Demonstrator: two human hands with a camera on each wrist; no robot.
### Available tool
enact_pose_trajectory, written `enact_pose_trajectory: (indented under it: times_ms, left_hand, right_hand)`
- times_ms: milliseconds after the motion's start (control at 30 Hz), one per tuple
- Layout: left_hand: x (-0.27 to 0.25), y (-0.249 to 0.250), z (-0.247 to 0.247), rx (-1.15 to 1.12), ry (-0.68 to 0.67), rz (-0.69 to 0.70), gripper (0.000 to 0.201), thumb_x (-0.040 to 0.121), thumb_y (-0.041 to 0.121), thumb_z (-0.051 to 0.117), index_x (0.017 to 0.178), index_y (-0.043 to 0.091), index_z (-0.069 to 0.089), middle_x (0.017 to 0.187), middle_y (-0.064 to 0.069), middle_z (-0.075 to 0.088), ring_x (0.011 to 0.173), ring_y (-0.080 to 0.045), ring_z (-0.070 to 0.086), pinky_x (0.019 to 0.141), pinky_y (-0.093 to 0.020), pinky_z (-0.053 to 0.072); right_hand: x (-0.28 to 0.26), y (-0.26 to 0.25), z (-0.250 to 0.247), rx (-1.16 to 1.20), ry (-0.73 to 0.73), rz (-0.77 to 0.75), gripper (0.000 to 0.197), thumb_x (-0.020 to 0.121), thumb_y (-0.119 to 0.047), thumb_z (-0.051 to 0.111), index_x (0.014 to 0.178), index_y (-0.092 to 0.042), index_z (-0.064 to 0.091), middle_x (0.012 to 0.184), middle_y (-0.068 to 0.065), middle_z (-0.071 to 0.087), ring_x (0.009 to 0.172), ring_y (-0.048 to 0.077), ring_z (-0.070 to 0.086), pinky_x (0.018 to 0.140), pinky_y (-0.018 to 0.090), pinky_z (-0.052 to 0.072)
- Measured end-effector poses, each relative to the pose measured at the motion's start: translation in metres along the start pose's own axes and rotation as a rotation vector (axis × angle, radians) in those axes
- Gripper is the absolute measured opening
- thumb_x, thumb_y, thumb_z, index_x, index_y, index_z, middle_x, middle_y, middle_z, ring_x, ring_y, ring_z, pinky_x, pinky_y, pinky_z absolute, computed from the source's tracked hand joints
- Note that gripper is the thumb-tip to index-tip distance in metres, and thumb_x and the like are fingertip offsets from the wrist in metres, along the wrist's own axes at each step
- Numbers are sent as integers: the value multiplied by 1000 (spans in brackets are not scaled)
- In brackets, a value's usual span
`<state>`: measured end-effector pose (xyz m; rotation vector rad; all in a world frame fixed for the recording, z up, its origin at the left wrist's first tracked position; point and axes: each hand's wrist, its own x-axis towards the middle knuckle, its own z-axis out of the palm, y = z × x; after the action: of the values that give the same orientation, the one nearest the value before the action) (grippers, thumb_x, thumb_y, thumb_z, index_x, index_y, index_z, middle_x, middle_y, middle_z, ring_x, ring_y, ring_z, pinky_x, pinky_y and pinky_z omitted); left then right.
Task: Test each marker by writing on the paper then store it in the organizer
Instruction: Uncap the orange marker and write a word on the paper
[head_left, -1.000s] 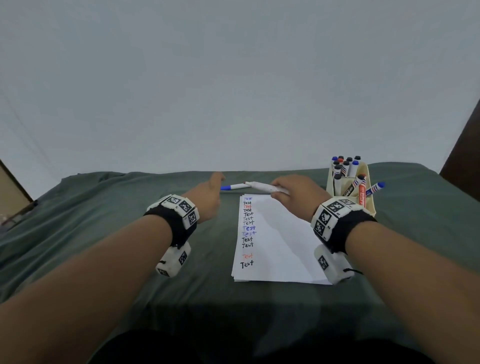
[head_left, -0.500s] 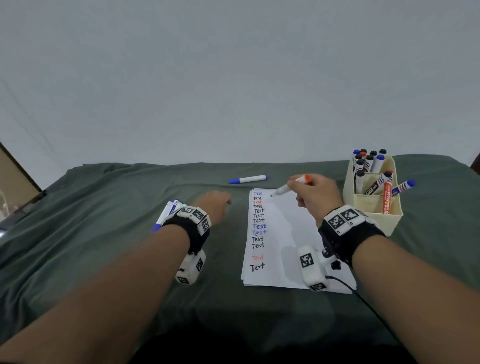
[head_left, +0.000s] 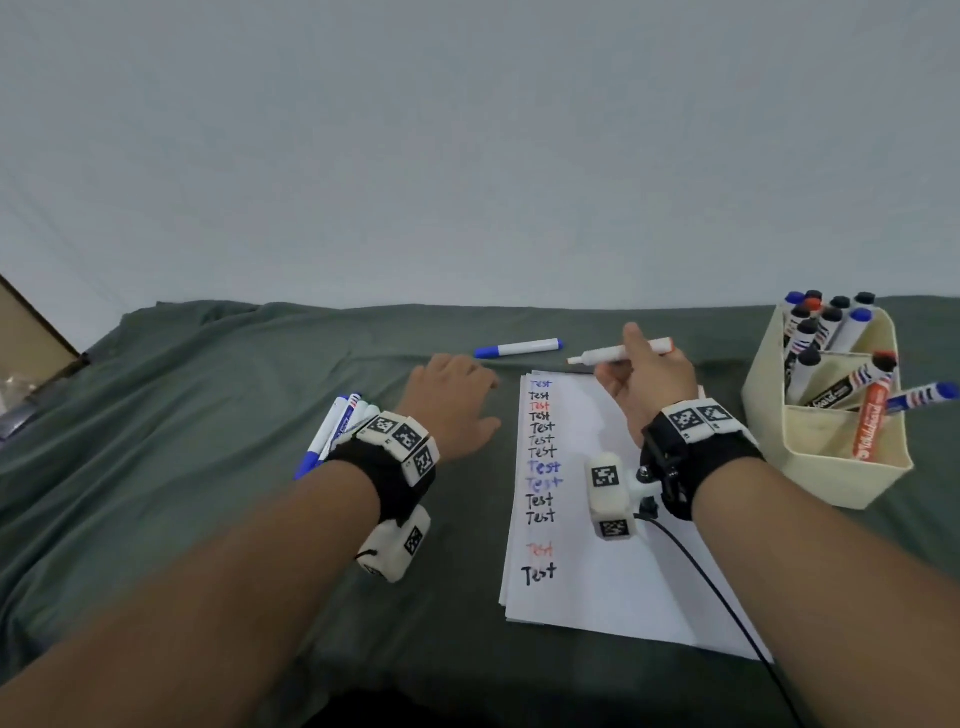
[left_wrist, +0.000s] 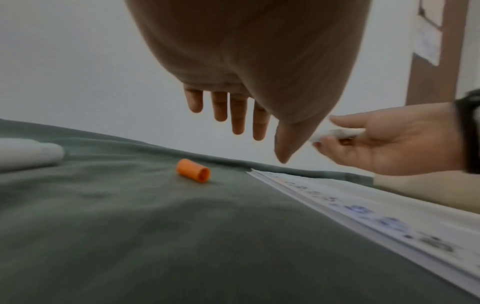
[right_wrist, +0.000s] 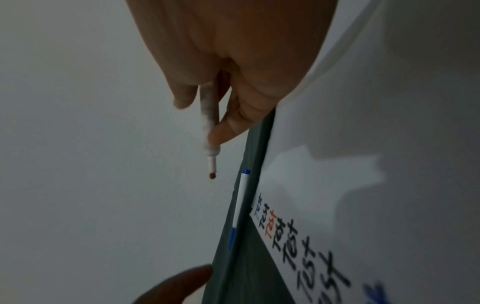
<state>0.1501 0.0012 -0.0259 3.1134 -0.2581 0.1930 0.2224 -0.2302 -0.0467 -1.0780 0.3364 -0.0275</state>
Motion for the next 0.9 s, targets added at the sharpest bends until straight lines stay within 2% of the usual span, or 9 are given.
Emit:
enact_pose_trajectory:
  times_ms: [100, 167, 200, 267, 333, 433, 567, 700, 900]
  left_hand:
    - [2, 23, 6, -72, 38, 114, 57, 83, 60, 56, 132, 32, 51, 138, 6, 45, 131, -20, 34, 108, -42, 31]
    - [3, 38, 16, -110, -35, 139, 68, 84, 65, 55, 140, 28, 45, 149, 2, 37, 139, -23, 26, 113, -42, 25]
    - [4, 44, 21, -118, -105, 141, 76, 84, 67, 53, 145, 24, 39, 155, -1, 30, 144, -24, 20, 116, -42, 21]
    - [6, 51, 31, -124, -282, 129, 94, 84, 71, 50, 154, 15, 21, 163, -6, 11, 150, -26, 5, 120, -42, 12]
    - [7, 54, 38, -117, -434, 106, 107, 83, 76, 45, 156, 12, 0, 164, -7, -8, 151, -26, -9, 122, -42, 4]
    - [5, 56, 43, -109, -536, 73, 115, 82, 81, 40, 154, 14, -19, 160, -6, -28, 148, -24, -23, 122, -44, -6]
    - [4, 59, 40, -107, -552, 60, 117, 82, 81, 40, 152, 13, -24, 157, -8, -33, 146, -24, -28, 121, -45, -10]
    - [6, 58, 38, -106, -595, 55, 115, 82, 82, 38, 151, 16, -25, 157, -5, -35, 145, -21, -31, 120, -50, -11]
    - [10, 57, 43, -119, -608, 29, 92, 94, 66, 33, 153, 20, -22, 157, -2, -35, 145, -16, -31, 118, -50, -14]
  right_hand:
    - [11, 2, 8, -38, -62, -54, 27, 75, -5, 82, 84, -11, 58, 73, 10, 69, 72, 24, 68, 68, 29, 59]
    - [15, 3, 12, -101, -71, -76, 36, 63, 1, 82, 83, -12, 56, 67, 7, 65, 68, 23, 63, 67, 31, 58]
    - [18, 4, 14, -126, -76, -82, 37, 62, 2, 80, 86, -12, 56, 68, 6, 65, 66, 23, 61, 67, 31, 57]
    - [24, 7, 16, -160, -81, -95, 32, 68, 4, 77, 92, -10, 61, 77, 11, 65, 69, 24, 62, 68, 32, 57]
    - [30, 12, 15, -255, -98, -130, 25, 72, -2, 78, 92, -12, 65, 81, 11, 67, 75, 24, 67, 74, 34, 60]
    - [34, 21, 8, -474, -122, -180, 21, 73, -11, 82, 87, -16, 67, 82, 8, 69, 74, 21, 67, 80, 40, 60]
    - [39, 28, 0, -525, -130, -207, 19, 76, -19, 83, 88, -16, 69, 84, 5, 70, 75, 18, 66, 81, 42, 59]
    - [44, 32, 0, -601, -139, -282, 17, 76, -27, 83, 83, -21, 68, 79, -3, 69, 70, 12, 64, 70, 32, 56]
    - [49, 37, -3, -627, -140, -324, 16, 72, -34, 80, 79, -26, 67, 73, -14, 68, 70, 6, 65, 69, 31, 55]
